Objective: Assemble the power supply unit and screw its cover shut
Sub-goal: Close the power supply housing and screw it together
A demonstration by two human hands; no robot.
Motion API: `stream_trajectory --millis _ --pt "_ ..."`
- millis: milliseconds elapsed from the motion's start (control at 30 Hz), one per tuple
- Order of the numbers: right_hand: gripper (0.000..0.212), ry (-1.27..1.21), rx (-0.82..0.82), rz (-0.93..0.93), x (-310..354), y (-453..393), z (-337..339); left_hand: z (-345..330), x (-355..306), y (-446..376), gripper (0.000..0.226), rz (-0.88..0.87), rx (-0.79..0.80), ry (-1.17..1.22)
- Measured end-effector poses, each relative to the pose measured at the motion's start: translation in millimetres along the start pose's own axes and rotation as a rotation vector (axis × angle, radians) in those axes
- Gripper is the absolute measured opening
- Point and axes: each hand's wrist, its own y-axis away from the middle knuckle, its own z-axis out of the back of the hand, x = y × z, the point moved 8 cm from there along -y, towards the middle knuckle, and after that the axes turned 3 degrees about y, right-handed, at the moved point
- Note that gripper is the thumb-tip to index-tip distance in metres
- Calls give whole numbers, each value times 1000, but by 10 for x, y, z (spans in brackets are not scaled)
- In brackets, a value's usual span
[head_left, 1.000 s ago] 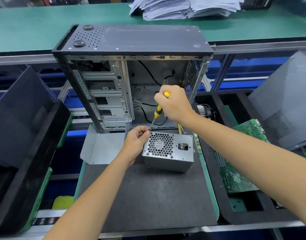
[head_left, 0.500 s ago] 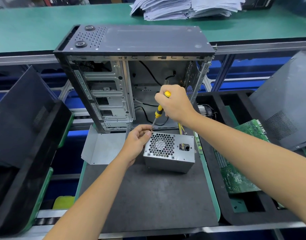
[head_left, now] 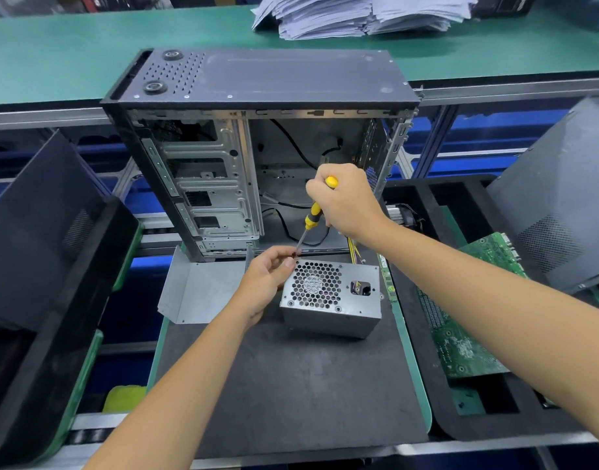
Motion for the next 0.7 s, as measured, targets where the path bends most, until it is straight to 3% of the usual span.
stream_trajectory --millis 400,567,700 --pt "24 -38 -58 -33 37 -57 249 35 117 -60 9 221 34 102" --pt "24 -48 -63 -40 22 -52 249 -24 177 14 27 313 70 212" --pt "25 -43 -60 -46 18 -65 234 -32 114 48 26 342 61 96"
